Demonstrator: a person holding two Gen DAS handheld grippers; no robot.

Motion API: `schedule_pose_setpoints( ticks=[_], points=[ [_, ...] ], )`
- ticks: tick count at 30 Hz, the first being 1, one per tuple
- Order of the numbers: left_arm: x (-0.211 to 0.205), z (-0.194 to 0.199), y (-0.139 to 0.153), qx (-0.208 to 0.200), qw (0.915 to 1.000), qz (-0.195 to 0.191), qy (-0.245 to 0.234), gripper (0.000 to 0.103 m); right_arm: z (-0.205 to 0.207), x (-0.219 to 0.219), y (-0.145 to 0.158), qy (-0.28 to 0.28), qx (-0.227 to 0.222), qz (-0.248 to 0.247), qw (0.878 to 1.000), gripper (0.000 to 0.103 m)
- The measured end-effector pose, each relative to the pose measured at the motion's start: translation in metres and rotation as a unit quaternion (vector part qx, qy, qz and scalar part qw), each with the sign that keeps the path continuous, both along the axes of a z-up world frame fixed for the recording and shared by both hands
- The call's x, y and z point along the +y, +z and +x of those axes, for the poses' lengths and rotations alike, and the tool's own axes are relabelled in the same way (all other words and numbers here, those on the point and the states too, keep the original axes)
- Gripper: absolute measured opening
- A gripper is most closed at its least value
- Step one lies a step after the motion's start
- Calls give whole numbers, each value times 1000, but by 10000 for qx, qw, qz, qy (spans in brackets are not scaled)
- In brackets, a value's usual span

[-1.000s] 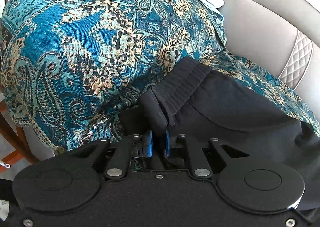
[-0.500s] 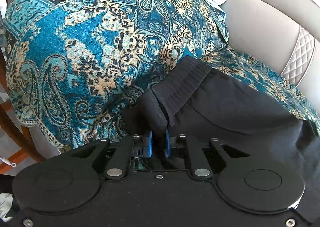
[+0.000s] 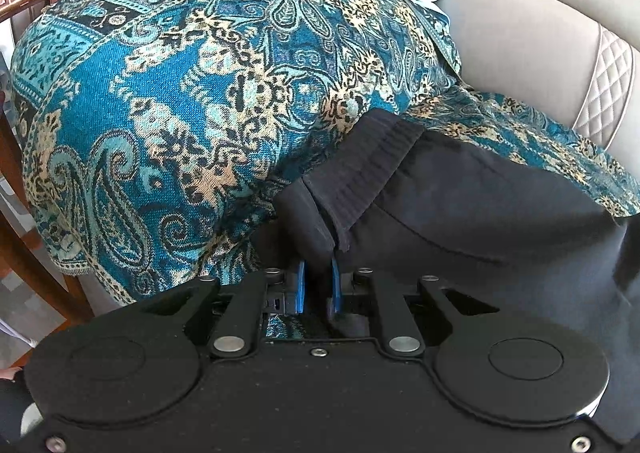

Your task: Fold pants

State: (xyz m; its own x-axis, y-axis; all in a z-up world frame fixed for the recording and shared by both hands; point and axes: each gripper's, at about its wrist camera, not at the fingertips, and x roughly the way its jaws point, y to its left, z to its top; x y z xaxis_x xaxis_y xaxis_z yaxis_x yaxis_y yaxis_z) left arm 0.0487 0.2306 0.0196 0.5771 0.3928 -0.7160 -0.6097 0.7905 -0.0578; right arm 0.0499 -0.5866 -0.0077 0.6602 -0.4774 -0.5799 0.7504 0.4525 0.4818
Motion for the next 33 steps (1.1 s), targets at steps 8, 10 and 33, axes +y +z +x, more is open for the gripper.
schedule_pose_setpoints(
  ticks=[8,10,33],
  points=[
    [3,2,2,86,9999,60,-70,14,-8,-1,3,-86,357,-286,9989,4],
    [2,2,1,102,9999,90,-87,14,-9,-1,4,-85,441,-333,9984,4],
    [-10,-3,3,224,9985,390,-307,41,-16,-8,1,201,865,-997,9910,64]
  ],
)
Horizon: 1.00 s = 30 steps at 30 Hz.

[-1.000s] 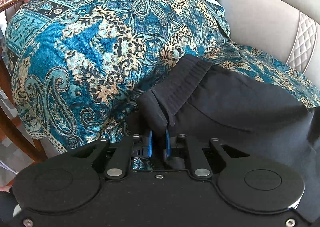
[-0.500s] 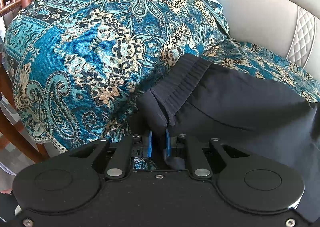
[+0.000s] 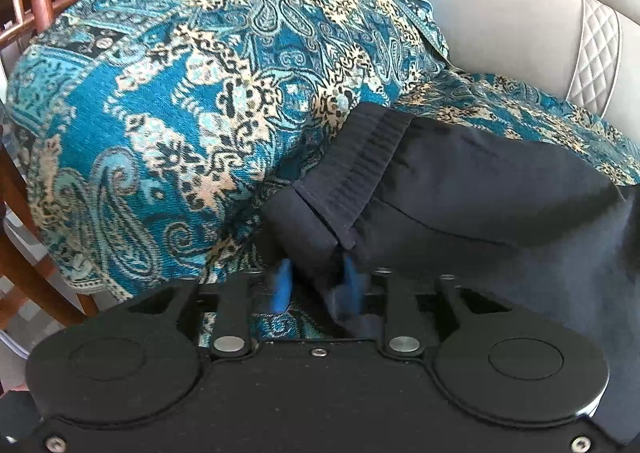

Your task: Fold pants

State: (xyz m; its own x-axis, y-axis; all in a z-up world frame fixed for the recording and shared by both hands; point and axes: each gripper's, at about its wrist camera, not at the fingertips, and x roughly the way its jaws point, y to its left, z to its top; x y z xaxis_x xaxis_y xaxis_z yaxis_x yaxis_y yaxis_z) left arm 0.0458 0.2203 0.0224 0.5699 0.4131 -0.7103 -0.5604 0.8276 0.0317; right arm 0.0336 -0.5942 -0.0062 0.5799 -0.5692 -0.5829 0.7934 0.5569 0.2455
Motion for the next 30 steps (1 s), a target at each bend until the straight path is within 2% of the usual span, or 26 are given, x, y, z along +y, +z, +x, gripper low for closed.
schedule_pose_setpoints(
  ticks=[2,5,9,11,13,14,15,16,18,21,24,27,30],
  points=[
    [-2,-6,5,-115,9999,60,-6,48,-3,-1,4,-189,-78,28,9998,67],
    [-6,-17,17,-316,9994,164,-41,52,-5,8,18,-285,-190,-178,9993,71],
    [-20,-29,39,-713,9965,321,-299,56,6,37,41,70,-308,-648,9974,75],
    [-32,-28,49,-879,9936,429,-569,53,21,60,51,543,-340,-772,9950,77],
    [-51,-22,56,-956,9898,428,-967,41,41,89,60,1202,-399,-839,9884,80],
    [-59,-18,58,-959,9881,395,-1136,38,51,105,63,1549,-431,-827,9835,80],
    [-69,-13,59,-980,9857,346,-1327,30,62,120,66,1891,-458,-782,9778,82],
    [-78,-7,59,-1001,9829,302,-1514,25,73,137,68,2258,-468,-696,9706,82],
    [-100,7,56,-1014,9775,276,-1828,23,95,174,70,2974,-451,-468,9525,82],
    [-135,29,46,-954,9686,375,-2266,22,123,238,68,3981,-321,-185,9166,82],
    [-156,53,33,-798,9648,415,-2472,22,141,300,62,4720,-167,-88,8814,82],
    [-155,77,17,-694,9681,557,-2341,22,150,357,55,5364,22,-184,8438,82],
    [-135,99,5,-570,9766,648,-1971,20,154,404,46,5783,249,-407,8144,79]
  ],
)
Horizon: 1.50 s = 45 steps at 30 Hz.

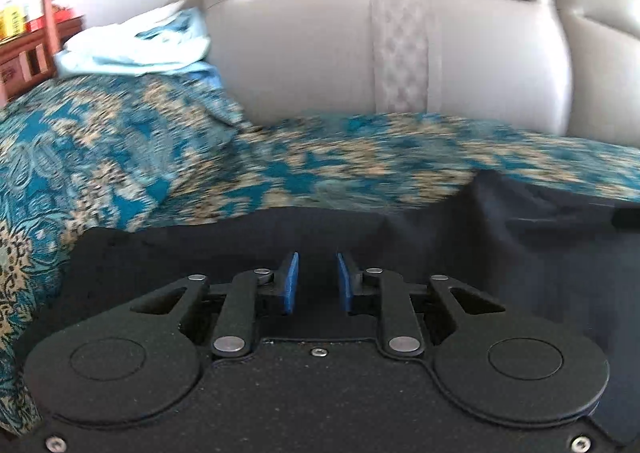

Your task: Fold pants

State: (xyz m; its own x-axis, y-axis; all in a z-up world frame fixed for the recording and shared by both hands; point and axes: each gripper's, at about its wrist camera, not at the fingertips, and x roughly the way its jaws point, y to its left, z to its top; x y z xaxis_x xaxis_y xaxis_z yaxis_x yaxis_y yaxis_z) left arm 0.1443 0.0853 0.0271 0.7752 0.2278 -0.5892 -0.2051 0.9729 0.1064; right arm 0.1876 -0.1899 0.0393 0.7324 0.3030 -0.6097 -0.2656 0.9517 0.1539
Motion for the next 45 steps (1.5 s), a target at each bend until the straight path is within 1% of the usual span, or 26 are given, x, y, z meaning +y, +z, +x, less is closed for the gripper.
schedule_pose_setpoints(
  ticks=[2,6,9,11,13,15,19,23,25,26,28,32,33,37,40,42,45],
  points=[
    [14,11,-7,39,9996,90,263,20,6,21,-7,224,72,-92,9997,76],
    [41,25,-14,31,9980,169,607,20,16,56,-20,474,240,-60,9986,62],
    [59,33,-22,3,9963,136,849,21,23,75,-23,632,141,-74,9979,62],
    [63,34,-26,-76,9957,187,901,21,28,82,-24,715,91,-101,9973,61],
    [65,35,-30,-127,9955,310,881,21,34,88,-26,630,2,-226,9978,61],
    [65,33,-32,-169,9956,333,864,21,41,88,-28,501,-29,-309,9983,60],
    [70,28,-31,-199,9955,186,907,21,60,81,-30,164,-66,-271,9995,57],
    [72,16,-21,-77,9955,171,932,21,75,71,-32,-251,-97,-264,9993,56],
    [80,3,-10,-32,9957,-49,923,21,78,63,-29,-461,-72,-86,9989,57],
    [87,-7,-4,-61,9953,-192,942,21,77,59,-27,-487,-63,62,9988,58],
    [99,-26,6,-128,9937,-346,1054,24,73,52,-21,-506,-61,274,9983,59],
    [132,-64,19,-106,9882,-657,1378,28,55,50,-13,-442,-69,338,9984,62],
    [140,-73,19,-52,9860,-778,1471,31,48,51,-12,-402,-38,353,9986,63],
    [169,-100,13,102,9755,-1388,1706,31,18,54,-8,-211,84,446,9987,68],
    [181,-112,8,110,9683,-1878,1641,31,-7,62,-7,45,97,470,9988,73],
    [182,-114,7,93,9677,-2029,1493,31,-25,68,-9,254,62,355,9990,74],
    [182,-108,3,143,9663,-2119,1452,33,-54,76,-18,543,61,109,9984,74]
  ],
)
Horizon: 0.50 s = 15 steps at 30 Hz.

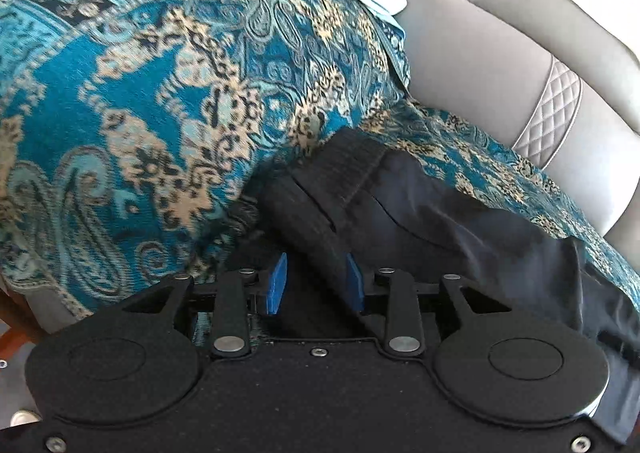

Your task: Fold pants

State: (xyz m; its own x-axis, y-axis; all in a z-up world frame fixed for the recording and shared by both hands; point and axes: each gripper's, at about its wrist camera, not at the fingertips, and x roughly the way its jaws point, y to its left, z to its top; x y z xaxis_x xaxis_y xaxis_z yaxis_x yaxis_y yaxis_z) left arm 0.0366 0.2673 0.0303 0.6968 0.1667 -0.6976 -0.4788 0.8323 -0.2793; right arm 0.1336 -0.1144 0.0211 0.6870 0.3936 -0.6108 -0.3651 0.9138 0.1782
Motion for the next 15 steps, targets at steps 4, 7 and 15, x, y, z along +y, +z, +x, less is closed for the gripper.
schedule_pose_setpoints(
  ticks=[4,7,15],
  points=[
    [3,19,-12,-9,9992,-325,212,35,-34,6,-9,283,-44,-179,9994,76],
    [1,27,-18,58,9987,-67,507,12,-54,12,-13,493,-195,-299,9981,77],
    [-15,2,13,-225,9975,538,387,11,-71,11,-15,603,-302,-402,9969,77]
  ],
)
